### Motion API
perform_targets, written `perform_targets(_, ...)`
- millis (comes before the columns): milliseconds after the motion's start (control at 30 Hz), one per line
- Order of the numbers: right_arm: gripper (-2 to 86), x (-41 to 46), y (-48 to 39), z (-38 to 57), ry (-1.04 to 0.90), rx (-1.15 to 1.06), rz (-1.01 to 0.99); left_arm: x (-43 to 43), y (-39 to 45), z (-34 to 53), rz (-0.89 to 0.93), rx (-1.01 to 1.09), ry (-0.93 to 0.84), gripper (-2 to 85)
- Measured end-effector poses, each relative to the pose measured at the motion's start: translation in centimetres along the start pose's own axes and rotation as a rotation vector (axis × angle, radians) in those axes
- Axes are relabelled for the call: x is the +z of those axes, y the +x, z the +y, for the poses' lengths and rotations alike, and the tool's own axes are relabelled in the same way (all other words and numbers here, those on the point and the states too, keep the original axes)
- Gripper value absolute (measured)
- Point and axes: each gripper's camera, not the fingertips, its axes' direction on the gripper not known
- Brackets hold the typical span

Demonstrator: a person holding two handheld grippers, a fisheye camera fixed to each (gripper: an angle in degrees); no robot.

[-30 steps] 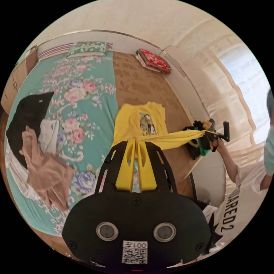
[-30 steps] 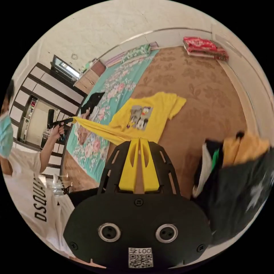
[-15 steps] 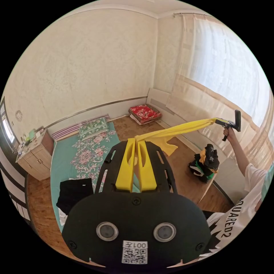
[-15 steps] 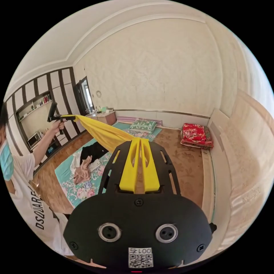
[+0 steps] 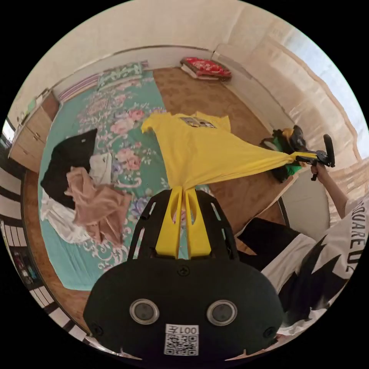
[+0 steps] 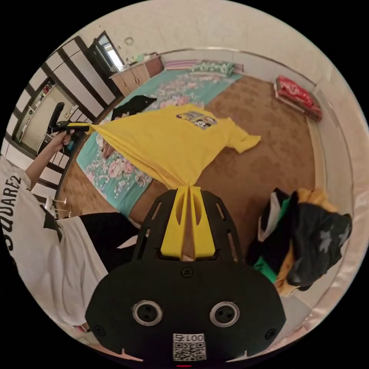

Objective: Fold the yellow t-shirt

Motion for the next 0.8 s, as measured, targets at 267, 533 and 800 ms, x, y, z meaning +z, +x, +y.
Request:
perform_targets(267,0.0,17.3,-1.5,7.5,-0.345,0.194,-0.138,17.5,-1.0,12.0,0.093,-0.234,-0.338,-0.9)
perform_targets(533,-0.1,14.1,5.1,-5.3,-0.073,0.237,-0.021,14.2,-5.6,-4.7,0.035,-0.056,-0.181,-0.9)
perform_targets(800,0.0,-17.3,4.8,-23.4,0.606,0.053,0.230,-17.1,-0.7,-27.0,-0.343,0.287,0.297,-0.9)
